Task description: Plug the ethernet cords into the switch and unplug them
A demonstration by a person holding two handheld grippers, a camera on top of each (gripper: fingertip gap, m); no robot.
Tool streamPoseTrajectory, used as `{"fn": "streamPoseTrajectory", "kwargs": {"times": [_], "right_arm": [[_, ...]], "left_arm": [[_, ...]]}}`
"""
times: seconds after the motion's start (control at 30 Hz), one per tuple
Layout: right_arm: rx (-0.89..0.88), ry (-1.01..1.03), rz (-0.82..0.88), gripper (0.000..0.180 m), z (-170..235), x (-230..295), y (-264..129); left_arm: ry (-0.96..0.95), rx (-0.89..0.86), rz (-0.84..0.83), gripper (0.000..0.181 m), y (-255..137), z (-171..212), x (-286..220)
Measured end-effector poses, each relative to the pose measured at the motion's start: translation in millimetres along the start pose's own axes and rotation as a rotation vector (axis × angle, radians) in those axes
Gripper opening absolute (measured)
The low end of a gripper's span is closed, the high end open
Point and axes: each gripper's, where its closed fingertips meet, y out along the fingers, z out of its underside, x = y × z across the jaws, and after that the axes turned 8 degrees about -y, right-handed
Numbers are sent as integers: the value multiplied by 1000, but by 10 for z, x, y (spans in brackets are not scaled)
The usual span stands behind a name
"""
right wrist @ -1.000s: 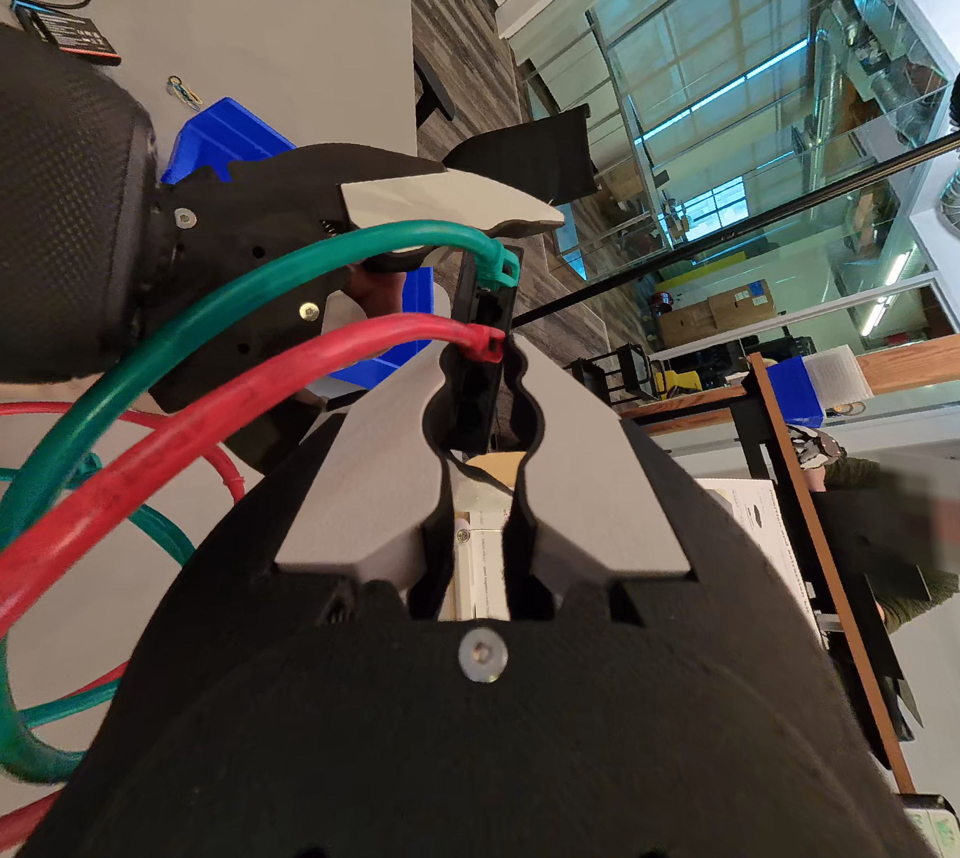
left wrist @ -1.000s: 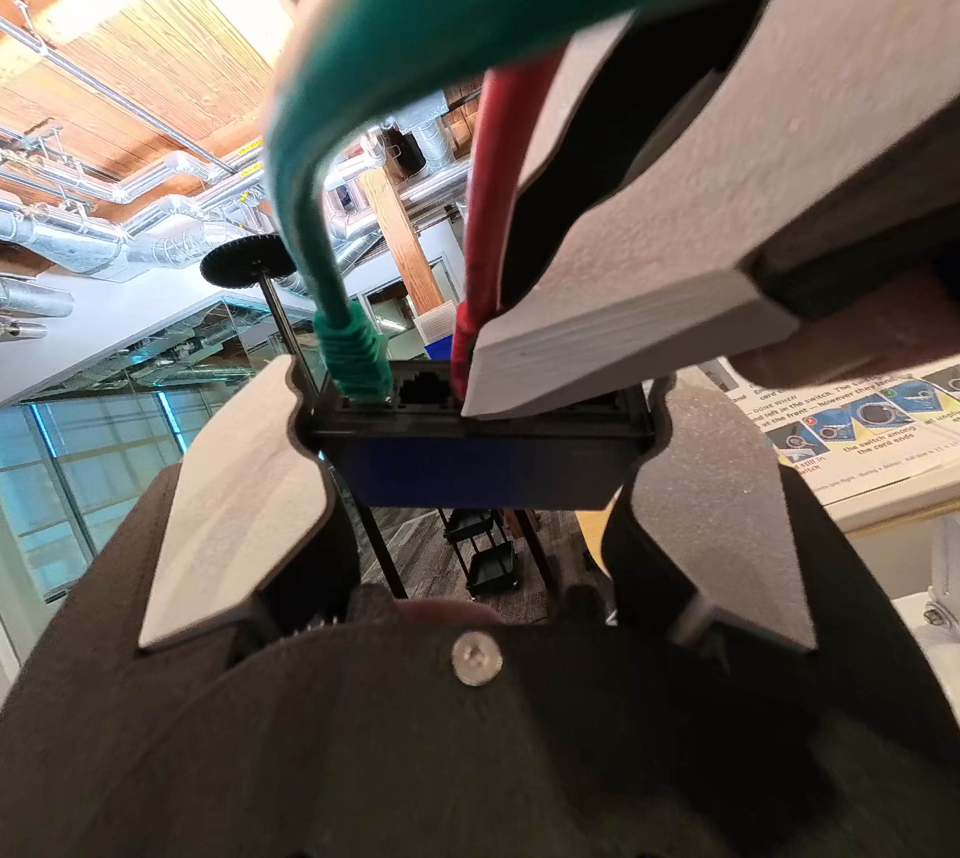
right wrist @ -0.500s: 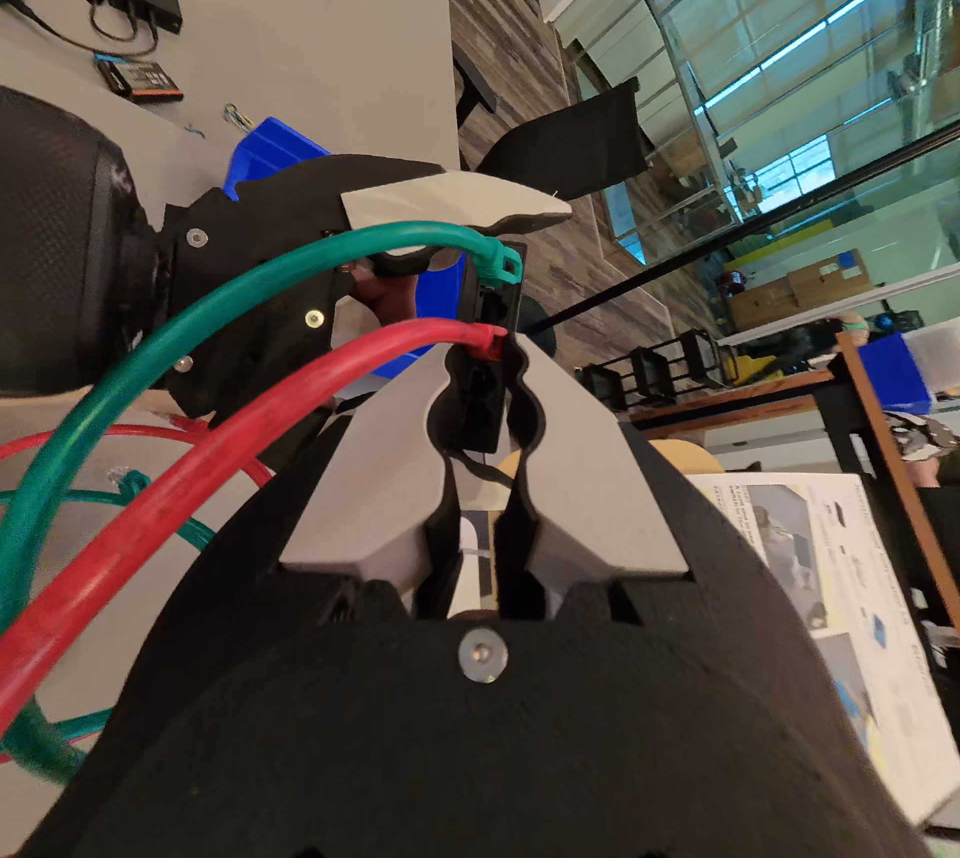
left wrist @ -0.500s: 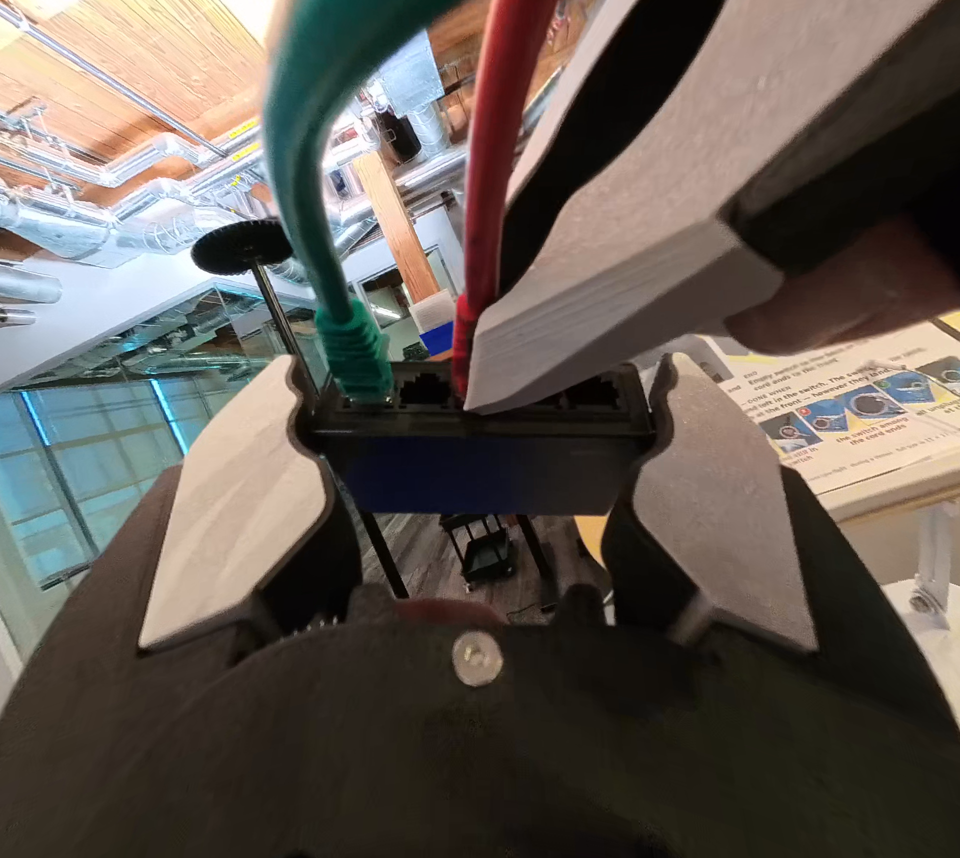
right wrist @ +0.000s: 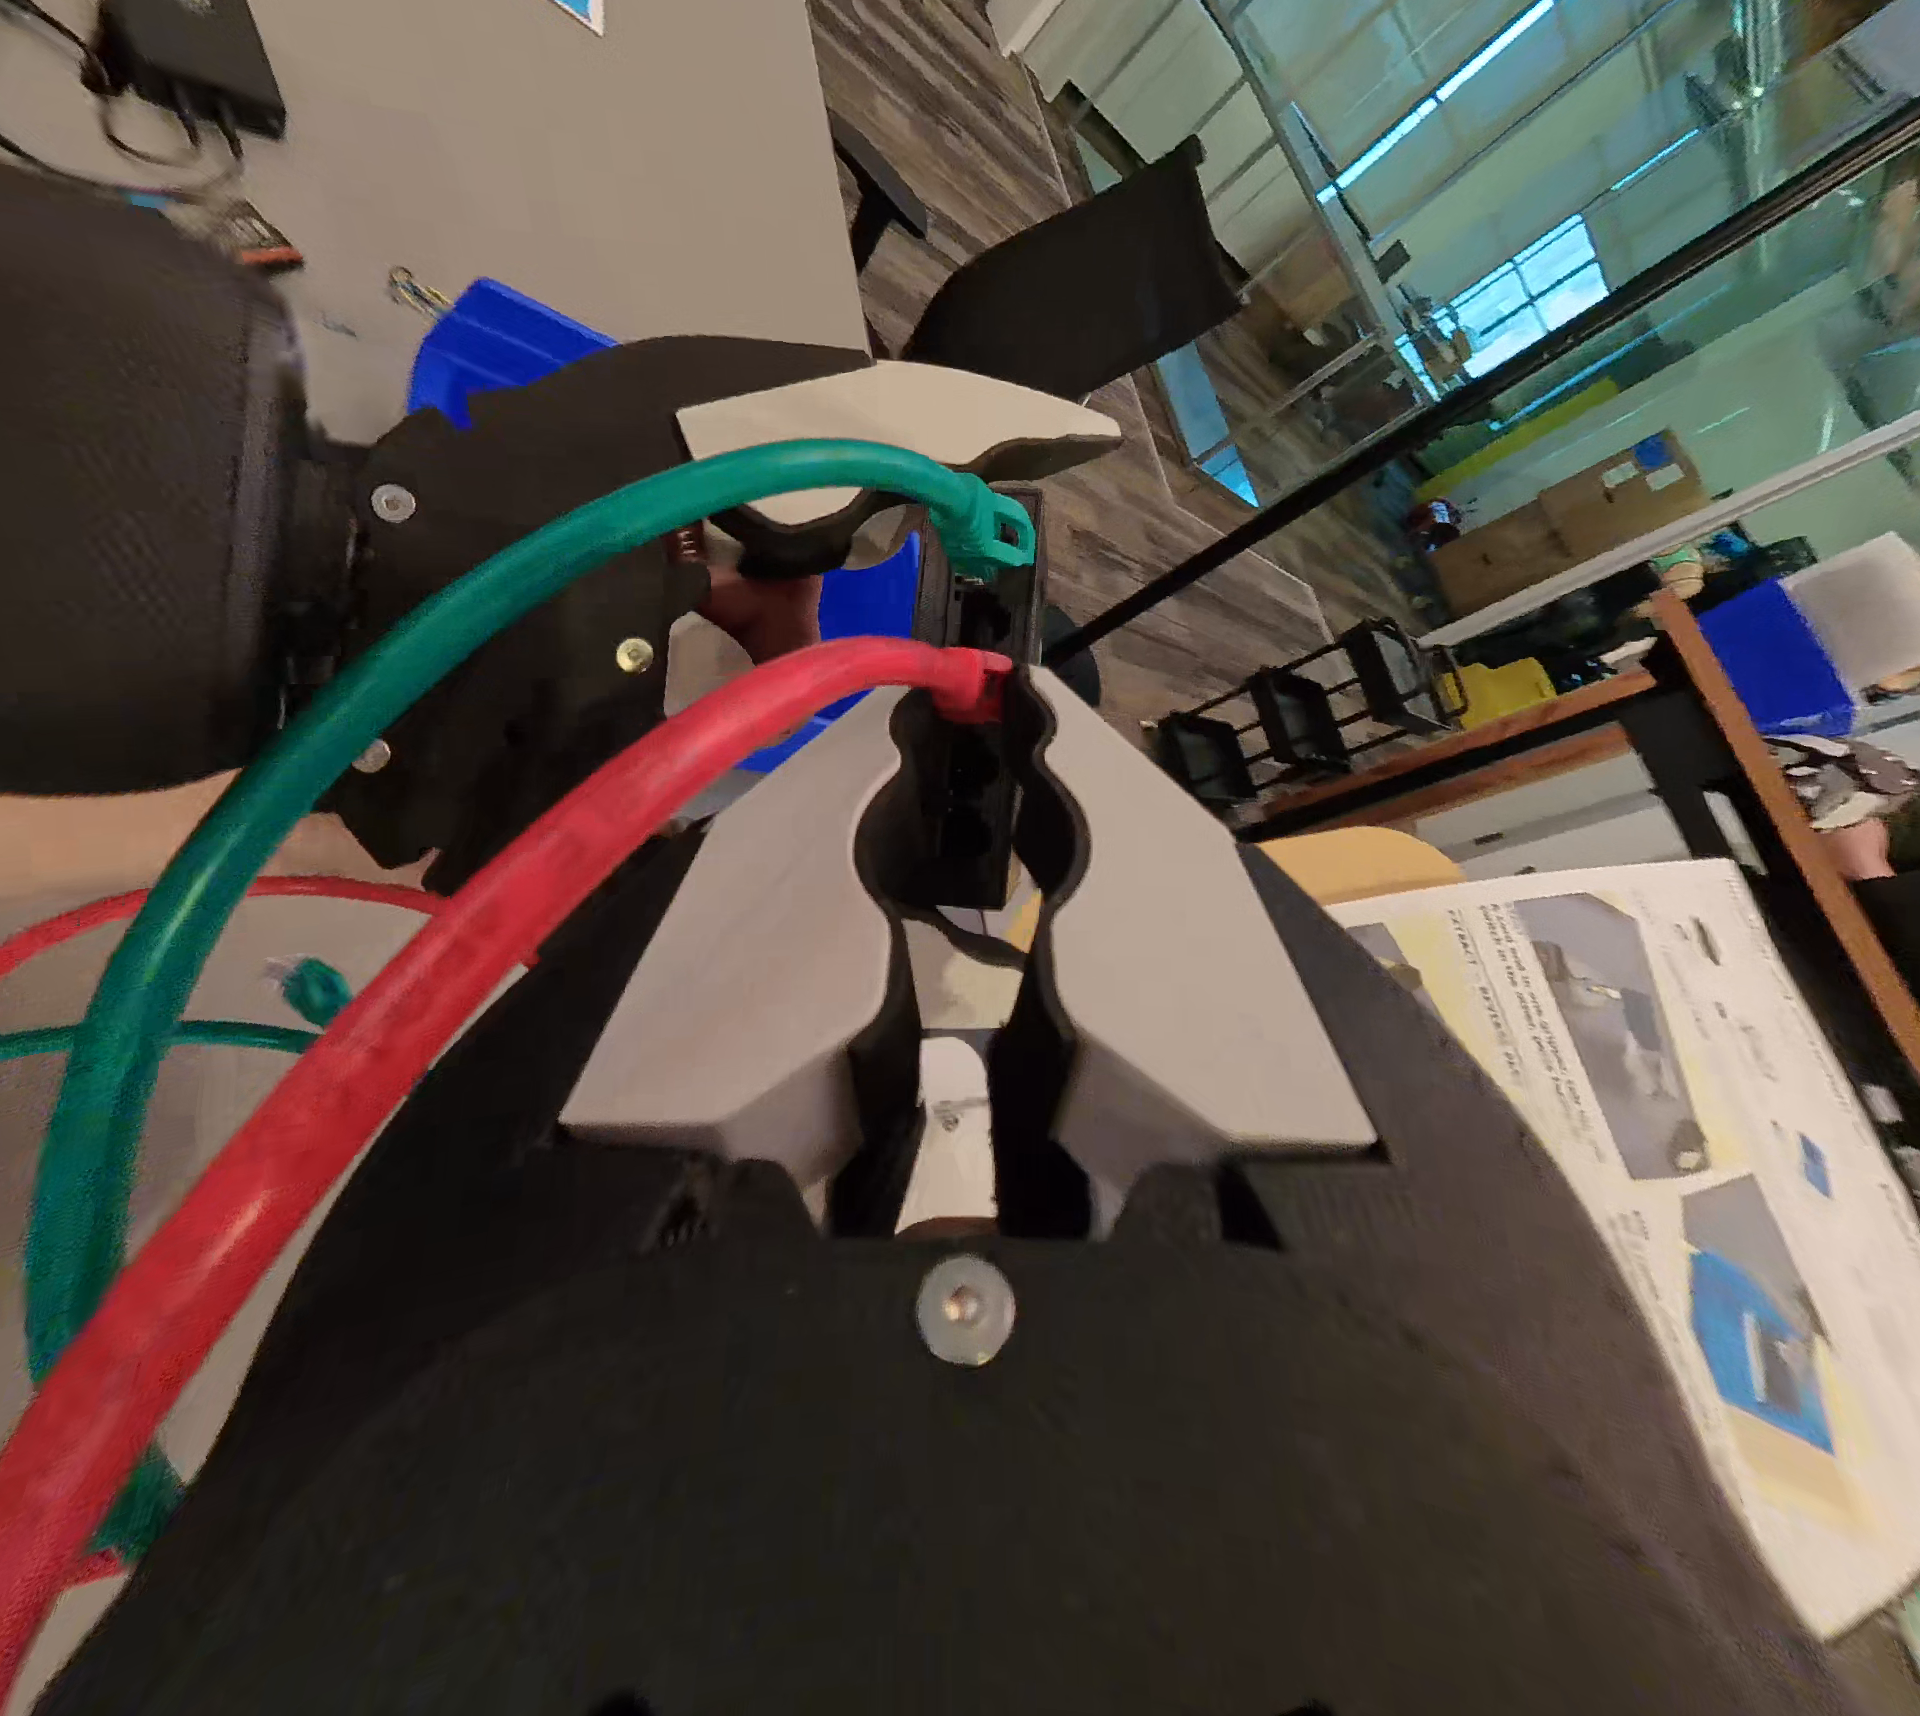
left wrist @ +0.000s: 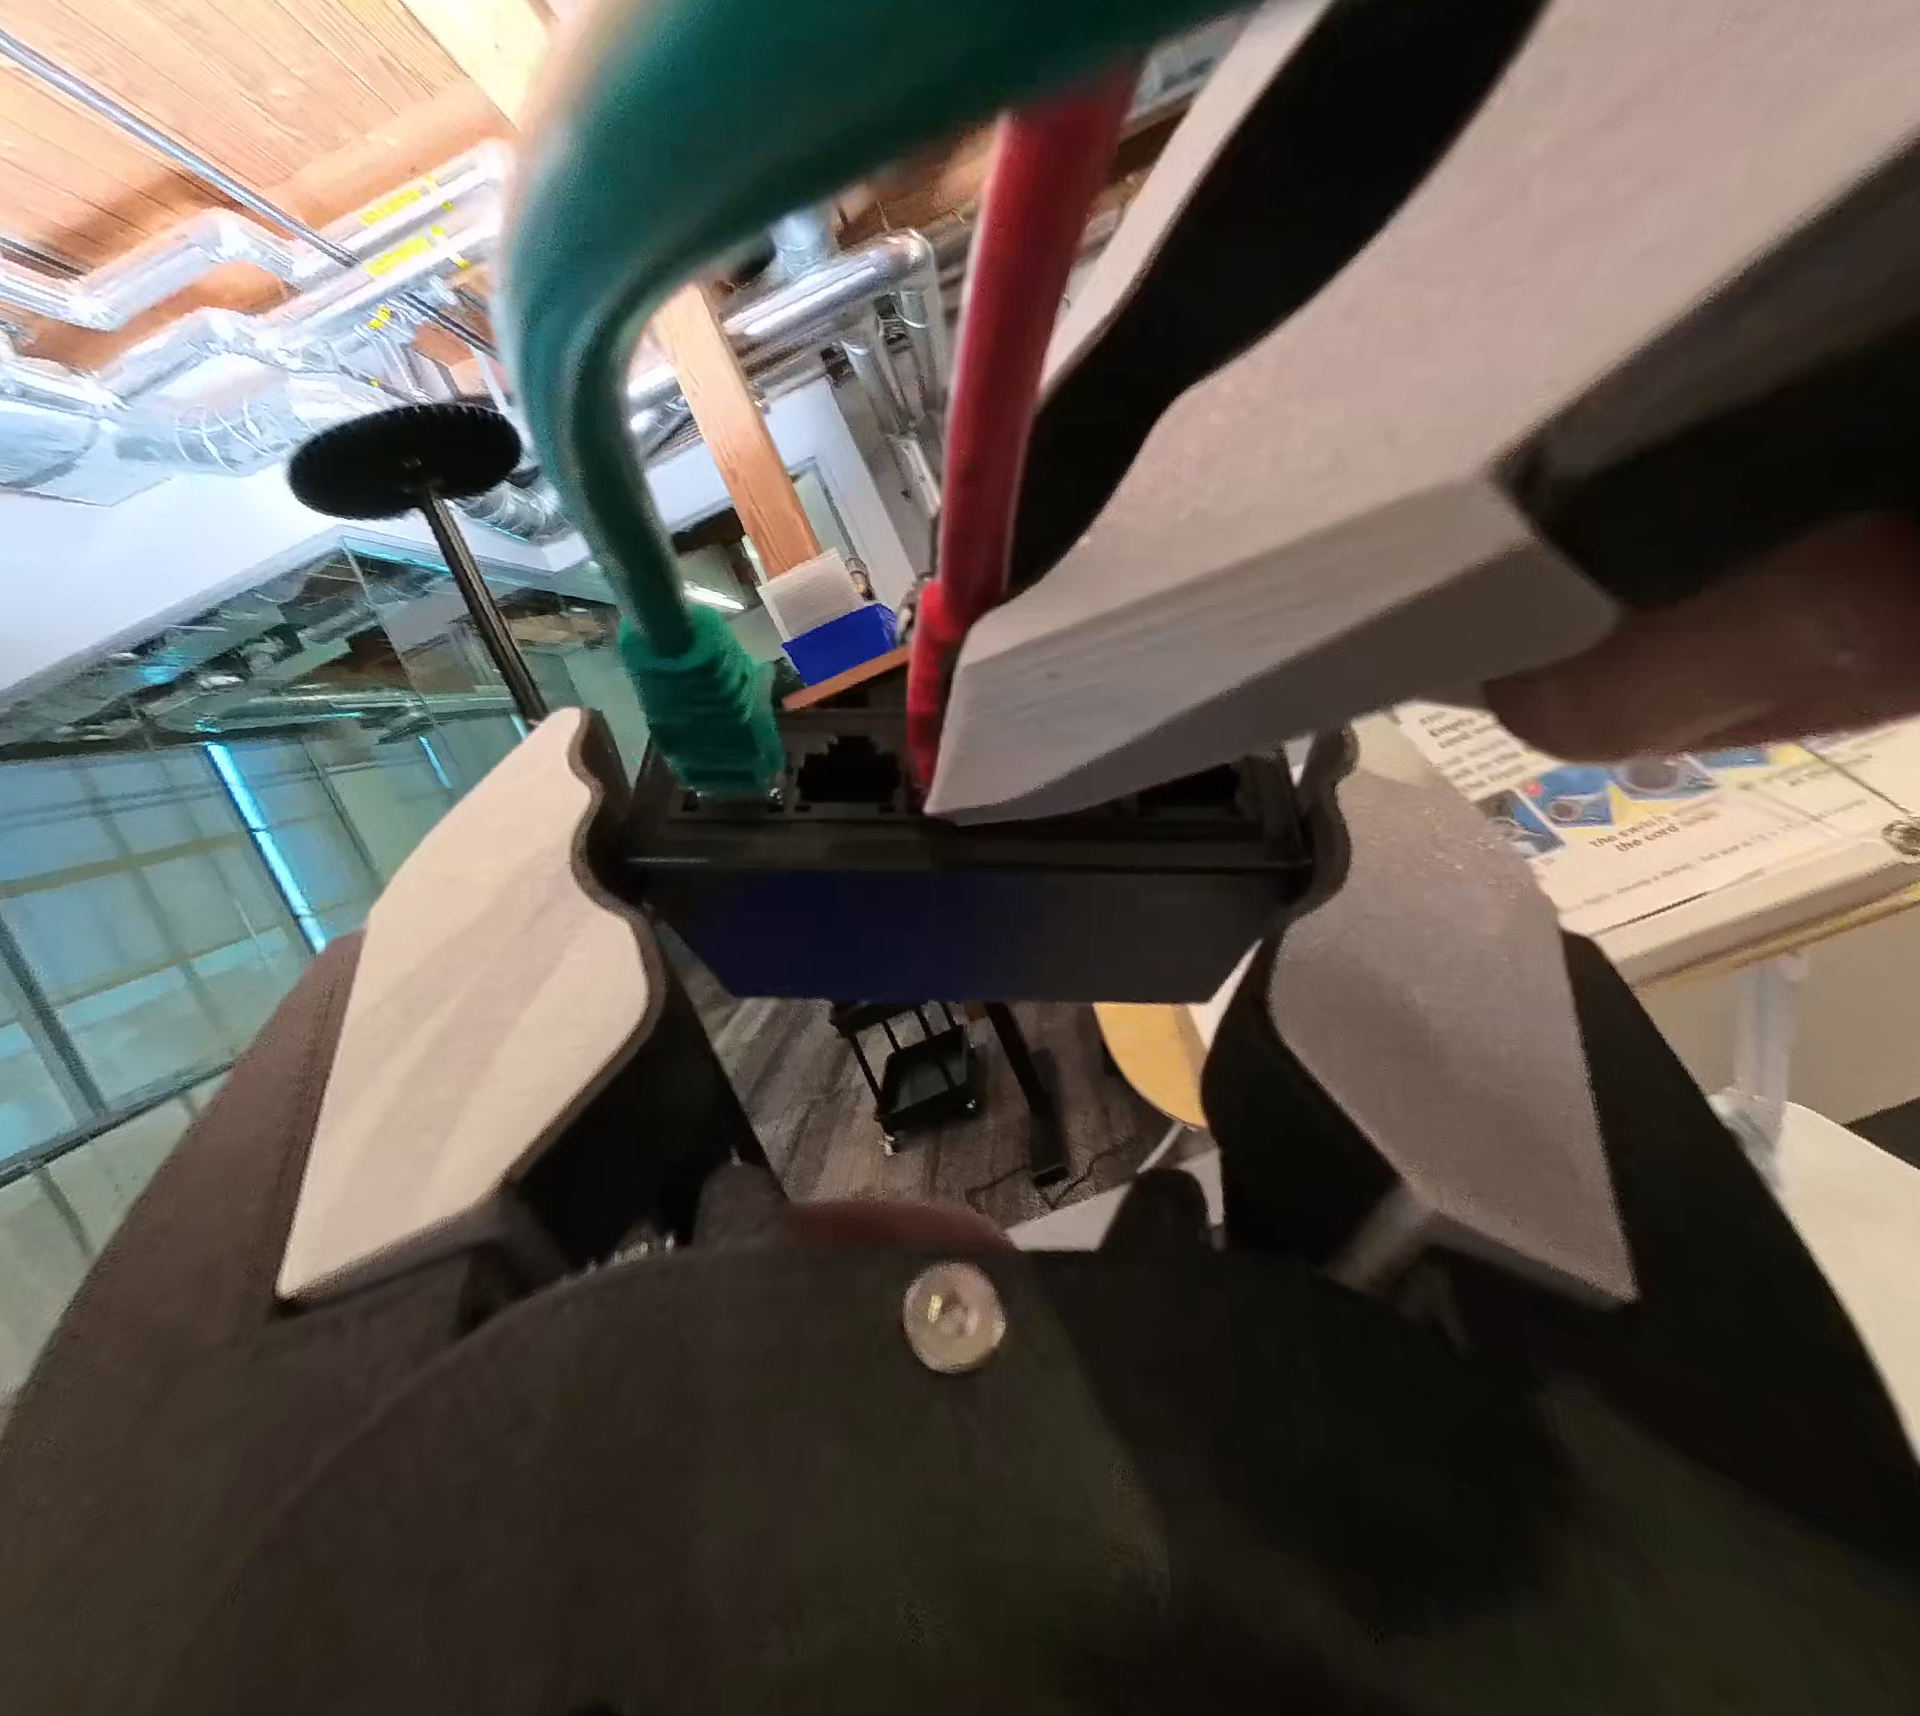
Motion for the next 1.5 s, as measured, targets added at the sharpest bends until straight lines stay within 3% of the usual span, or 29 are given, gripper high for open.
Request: {"fn": "streamPoseTrajectory", "kwargs": {"times": [0.23, 0.37, 0.5, 0.77, 0.83, 0.87, 0.93, 1.5], "right_arm": [[130, -231, 129, 10, 34, 24, 11], [-43, 56, -6, 12, 4, -1, -33], [-131, 188, -65, 9, -18, -22, -104], [-163, 208, -62, 10, -49, -25, -142], [-158, 206, -70, 10, -49, -19, -152], [-157, 213, -76, 10, -35, -19, -154], [-172, 229, -103, 9, -38, 2, -156], [37, -113, 118, 9, 8, 18, -128]], "left_arm": [[-47, 3, 23, 121, 14, 50, -31], [12, -23, 14, 121, -8, -22, -28], [73, -69, 19, 121, -30, -132, -58], [71, 17, 84, 147, 51, -13, -127], [38, 1, 83, 141, 46, -32, -116], [54, 25, 80, 130, 47, -8, -91], [79, -1, 67, 129, 24, -23, -75], [31, 58, 114, 127, 45, 98, -111]]}}
